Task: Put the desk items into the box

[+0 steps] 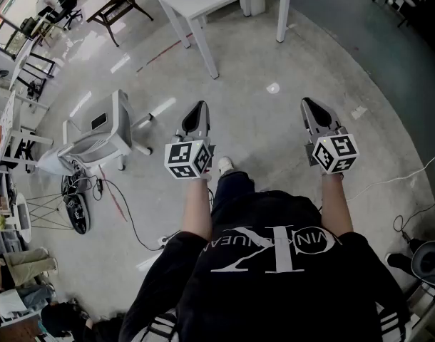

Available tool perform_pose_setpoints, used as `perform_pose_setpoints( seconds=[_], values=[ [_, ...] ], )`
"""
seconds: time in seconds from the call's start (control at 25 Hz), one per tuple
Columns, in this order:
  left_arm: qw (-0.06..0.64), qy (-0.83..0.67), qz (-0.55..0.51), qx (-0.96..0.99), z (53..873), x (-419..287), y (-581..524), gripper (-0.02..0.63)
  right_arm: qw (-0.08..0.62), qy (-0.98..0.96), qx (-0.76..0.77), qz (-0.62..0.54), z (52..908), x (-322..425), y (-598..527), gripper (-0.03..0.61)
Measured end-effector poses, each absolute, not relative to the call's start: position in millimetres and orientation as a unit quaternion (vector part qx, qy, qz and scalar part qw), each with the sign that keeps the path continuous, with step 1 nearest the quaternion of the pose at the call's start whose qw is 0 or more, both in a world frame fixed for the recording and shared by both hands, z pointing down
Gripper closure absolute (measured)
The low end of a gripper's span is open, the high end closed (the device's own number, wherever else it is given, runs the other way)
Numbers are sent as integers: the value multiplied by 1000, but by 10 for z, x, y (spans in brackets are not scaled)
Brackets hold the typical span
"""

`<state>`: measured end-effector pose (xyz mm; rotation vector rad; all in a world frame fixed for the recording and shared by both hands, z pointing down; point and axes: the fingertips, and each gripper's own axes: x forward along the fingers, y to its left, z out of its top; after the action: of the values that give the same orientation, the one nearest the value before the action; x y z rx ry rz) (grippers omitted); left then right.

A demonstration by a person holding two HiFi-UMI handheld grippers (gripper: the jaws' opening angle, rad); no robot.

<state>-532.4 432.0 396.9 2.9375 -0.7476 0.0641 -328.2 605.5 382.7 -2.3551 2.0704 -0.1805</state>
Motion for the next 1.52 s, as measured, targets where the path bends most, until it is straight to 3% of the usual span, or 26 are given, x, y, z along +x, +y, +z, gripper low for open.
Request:
perform_pose_setpoints(
  seconds=[0.68,1.52],
  values=[
    [52,-250,26,966,4036,-5035,4052,604,-7,659,-750,-57,3934,-2910,5895,557],
    [70,-200,52,976,4045,-3199,2116,604,0,614,-784,-93,3953,-1226,4104,546]
  ],
)
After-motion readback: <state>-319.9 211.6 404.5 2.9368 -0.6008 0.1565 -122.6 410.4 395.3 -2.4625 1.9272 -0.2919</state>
